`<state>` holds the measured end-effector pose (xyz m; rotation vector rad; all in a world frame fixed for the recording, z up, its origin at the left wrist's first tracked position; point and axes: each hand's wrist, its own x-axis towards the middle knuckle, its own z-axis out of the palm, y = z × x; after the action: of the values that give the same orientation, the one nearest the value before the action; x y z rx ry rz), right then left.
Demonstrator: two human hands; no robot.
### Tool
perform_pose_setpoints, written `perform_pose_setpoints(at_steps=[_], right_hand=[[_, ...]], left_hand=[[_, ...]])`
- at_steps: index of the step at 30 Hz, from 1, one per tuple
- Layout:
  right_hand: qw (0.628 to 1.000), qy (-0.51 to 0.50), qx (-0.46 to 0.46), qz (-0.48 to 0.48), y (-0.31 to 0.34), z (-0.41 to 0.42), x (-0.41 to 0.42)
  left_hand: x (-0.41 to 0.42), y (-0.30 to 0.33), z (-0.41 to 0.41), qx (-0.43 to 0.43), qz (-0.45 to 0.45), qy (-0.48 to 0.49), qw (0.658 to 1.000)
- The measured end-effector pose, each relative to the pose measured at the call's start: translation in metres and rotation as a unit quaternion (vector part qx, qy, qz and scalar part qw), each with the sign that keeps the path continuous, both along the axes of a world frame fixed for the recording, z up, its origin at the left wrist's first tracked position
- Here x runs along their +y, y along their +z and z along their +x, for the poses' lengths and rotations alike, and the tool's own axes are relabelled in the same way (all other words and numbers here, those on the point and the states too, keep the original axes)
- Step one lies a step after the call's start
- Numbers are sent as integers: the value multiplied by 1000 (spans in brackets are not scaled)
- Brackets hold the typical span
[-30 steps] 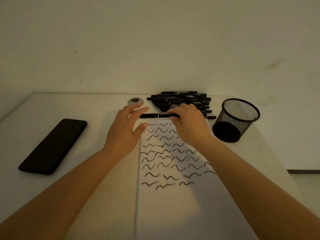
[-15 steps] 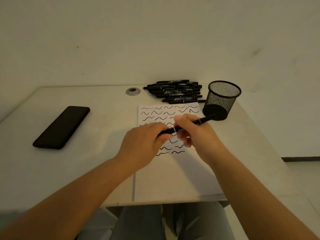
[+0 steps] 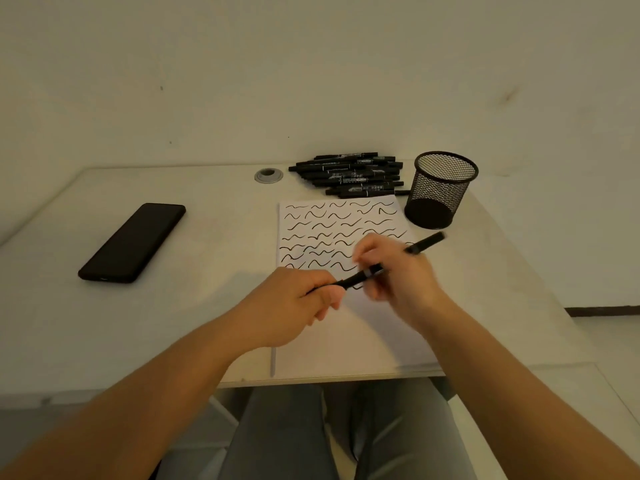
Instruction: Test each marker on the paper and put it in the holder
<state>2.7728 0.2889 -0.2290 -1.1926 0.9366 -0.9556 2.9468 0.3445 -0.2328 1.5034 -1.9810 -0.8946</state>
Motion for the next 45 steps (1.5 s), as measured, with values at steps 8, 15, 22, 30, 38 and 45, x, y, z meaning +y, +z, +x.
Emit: perform_pose_setpoints(at_steps=[8,15,22,30,38,45], right_hand=[[985,-52,138,-85,-2,-35,-17],[963,-180,165,-115,-27,-35,-20],[952,-183,189,-155,-37,-44,-17],[940,-150,232,-198,-39,-43,-13],[913,-273,204,-226,-34,-53,-12],[949,-268,69,-151,-8,-35,-23]], left_hand=[[-25,-2,27,46,-128,166,977],[-60,-21,-5,-100,-97,75,987],[-69,-38,3,-73,-131,102,983],[-70,-40,4,-46,-112,99,988],[-69,-40,5,-9,-127,92,988],[-66,-38,6,24,-149,78,985]])
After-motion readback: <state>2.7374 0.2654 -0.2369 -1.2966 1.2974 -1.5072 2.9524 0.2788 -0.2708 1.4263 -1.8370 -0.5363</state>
